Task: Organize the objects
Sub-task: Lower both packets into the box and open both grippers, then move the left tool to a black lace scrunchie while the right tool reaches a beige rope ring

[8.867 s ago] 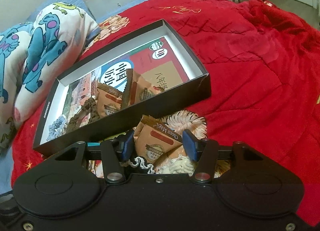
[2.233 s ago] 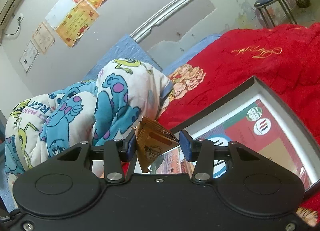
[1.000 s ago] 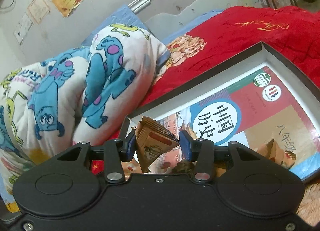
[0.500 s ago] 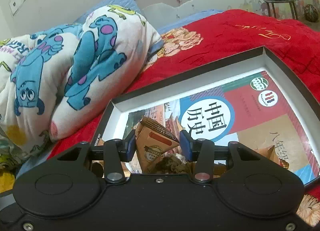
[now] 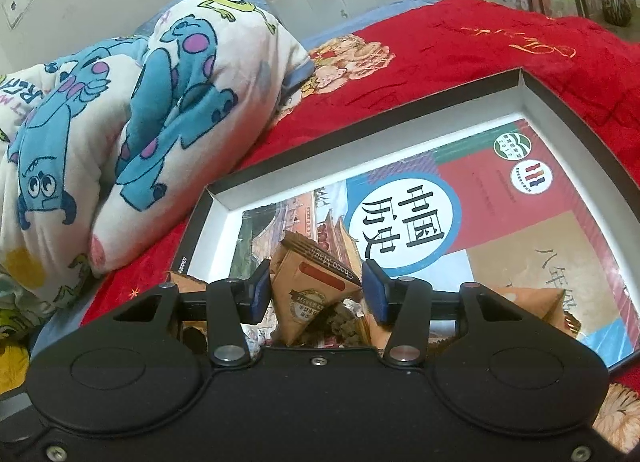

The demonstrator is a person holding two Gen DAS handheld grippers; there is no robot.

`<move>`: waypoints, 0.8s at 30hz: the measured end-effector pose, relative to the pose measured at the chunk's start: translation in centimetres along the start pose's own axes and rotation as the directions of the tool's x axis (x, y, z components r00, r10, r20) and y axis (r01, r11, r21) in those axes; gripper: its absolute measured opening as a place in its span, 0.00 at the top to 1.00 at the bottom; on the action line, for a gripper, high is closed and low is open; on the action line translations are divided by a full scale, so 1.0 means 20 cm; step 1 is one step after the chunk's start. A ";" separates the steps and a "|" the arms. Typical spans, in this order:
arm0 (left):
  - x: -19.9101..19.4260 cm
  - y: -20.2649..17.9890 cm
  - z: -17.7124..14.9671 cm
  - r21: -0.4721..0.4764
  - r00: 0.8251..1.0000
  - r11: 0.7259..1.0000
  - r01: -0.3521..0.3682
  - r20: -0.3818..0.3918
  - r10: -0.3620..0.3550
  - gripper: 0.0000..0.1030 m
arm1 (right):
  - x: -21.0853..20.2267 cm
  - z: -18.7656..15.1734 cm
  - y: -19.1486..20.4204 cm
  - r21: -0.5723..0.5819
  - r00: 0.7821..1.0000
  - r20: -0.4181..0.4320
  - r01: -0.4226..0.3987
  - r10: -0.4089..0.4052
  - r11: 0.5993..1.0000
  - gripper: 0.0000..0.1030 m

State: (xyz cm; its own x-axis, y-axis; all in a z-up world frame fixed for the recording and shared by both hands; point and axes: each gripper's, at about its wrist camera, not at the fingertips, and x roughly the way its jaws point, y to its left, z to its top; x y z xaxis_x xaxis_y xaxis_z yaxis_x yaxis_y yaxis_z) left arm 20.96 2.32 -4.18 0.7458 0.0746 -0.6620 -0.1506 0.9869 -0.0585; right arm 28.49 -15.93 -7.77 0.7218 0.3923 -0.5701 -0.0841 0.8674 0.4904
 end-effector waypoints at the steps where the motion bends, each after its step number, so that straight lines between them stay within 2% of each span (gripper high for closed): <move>1: 0.00 0.00 0.00 -0.006 1.000 1.000 0.007 -0.011 -0.007 0.39 | 0.00 0.00 -0.01 0.015 1.000 0.001 -0.017 0.017 1.000 0.49; 3: 0.00 0.01 0.00 -0.016 1.000 1.000 0.013 -0.020 -0.013 0.37 | -0.01 0.00 -0.02 0.041 0.999 0.008 -0.039 0.039 0.998 0.47; 5: 0.00 0.01 0.01 -0.014 0.999 1.000 0.024 -0.028 -0.024 0.33 | -0.03 0.01 -0.02 0.060 0.998 0.017 -0.068 0.067 0.996 0.40; 7: 0.00 0.01 0.01 -0.023 0.998 0.999 0.044 -0.042 -0.045 0.25 | -0.04 0.01 -0.03 0.076 0.995 0.031 -0.099 0.097 0.992 0.30; 10: 0.01 0.03 0.00 -0.073 0.995 0.994 0.077 -0.055 -0.081 0.23 | -0.06 0.02 -0.04 0.104 0.989 0.047 -0.144 0.140 0.984 0.22; 16: 0.00 0.07 0.02 -0.159 0.992 0.982 0.104 -0.052 -0.114 0.21 | -0.09 0.05 -0.07 0.149 0.975 0.062 -0.222 0.215 0.964 0.16; 20: -0.01 0.05 0.02 -0.149 0.993 0.984 0.093 -0.051 -0.102 0.20 | -0.11 0.06 -0.07 0.126 0.963 0.079 -0.267 0.259 0.955 0.12; 24: -0.02 0.03 0.01 -0.126 0.994 0.988 0.086 -0.053 -0.093 0.19 | -0.12 0.05 -0.05 0.103 0.960 0.071 -0.277 0.270 0.955 0.11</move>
State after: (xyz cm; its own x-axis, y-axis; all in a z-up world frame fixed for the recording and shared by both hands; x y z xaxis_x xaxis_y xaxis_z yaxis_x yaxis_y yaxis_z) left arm 20.61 2.91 -3.76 0.7209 -0.0257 -0.6926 -0.1664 0.9637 -0.2089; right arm 27.63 -17.95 -6.18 0.7194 0.5893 -0.3677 -0.2092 0.6886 0.6943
